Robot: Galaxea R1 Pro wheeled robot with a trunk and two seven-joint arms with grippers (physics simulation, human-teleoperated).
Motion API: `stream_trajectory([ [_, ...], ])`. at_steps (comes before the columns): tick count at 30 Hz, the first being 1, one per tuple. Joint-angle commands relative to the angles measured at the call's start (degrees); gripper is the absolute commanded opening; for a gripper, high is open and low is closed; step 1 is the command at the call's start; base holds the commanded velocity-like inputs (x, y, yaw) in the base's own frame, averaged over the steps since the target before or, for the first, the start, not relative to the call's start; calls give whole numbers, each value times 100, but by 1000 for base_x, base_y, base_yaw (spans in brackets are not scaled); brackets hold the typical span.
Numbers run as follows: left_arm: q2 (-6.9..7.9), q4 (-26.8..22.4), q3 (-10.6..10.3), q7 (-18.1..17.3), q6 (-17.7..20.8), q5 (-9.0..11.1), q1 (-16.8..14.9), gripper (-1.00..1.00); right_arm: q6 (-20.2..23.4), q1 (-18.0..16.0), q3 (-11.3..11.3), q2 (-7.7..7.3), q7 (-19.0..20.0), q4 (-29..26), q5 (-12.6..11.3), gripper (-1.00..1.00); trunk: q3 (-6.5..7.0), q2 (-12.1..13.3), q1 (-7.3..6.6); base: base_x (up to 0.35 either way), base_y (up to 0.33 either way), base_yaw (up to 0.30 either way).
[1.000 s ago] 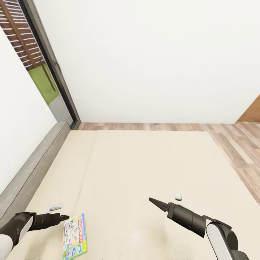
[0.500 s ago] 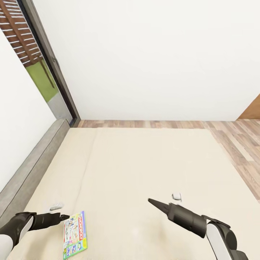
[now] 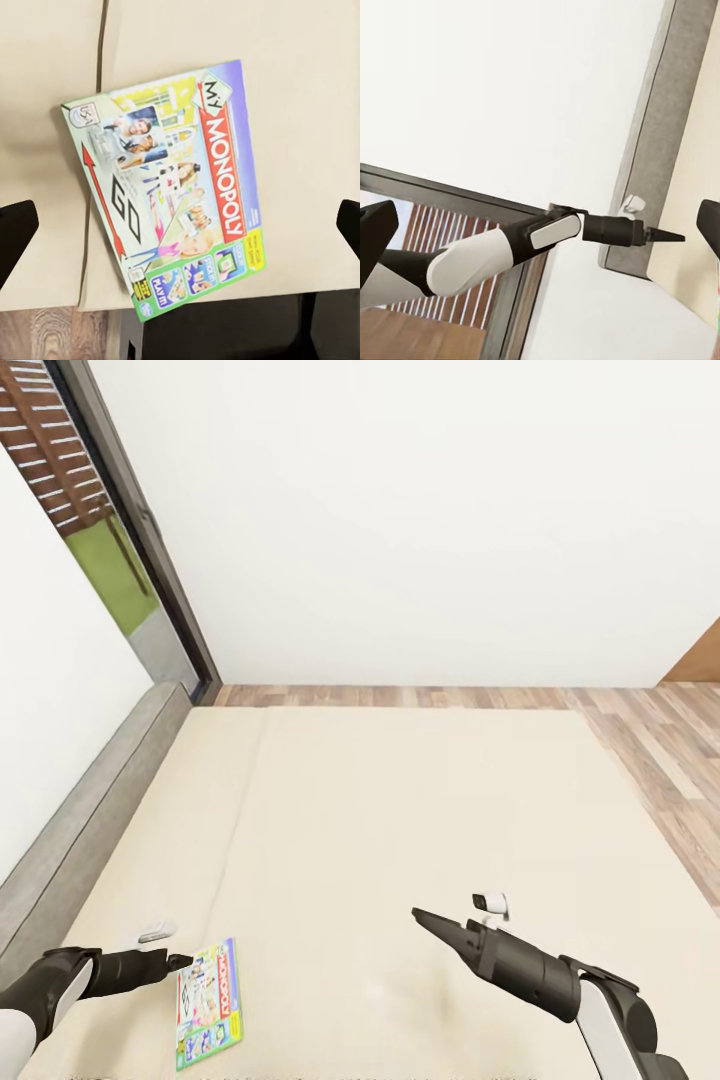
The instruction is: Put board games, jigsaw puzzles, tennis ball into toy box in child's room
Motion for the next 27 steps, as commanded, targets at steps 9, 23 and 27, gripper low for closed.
stream_trajectory([
  [9, -4, -6, 65, -61, -115, 5, -3, 100, 23, -3, -5, -2, 17, -3, 16, 100, -94, -10, 3, 0, 0, 0],
  [23, -47, -266, 90, -53, -206, 27, -11, 100, 22, -3, -11, 3, 11, -3, 61, 100, -225, -10, 3, 0, 0, 0],
  [27, -73, -328, 91, -57, -212, 26, -11, 100, 23, -3, -15, 6, 11, -2, 66, 100, -263, -10, 3, 0, 0, 0],
])
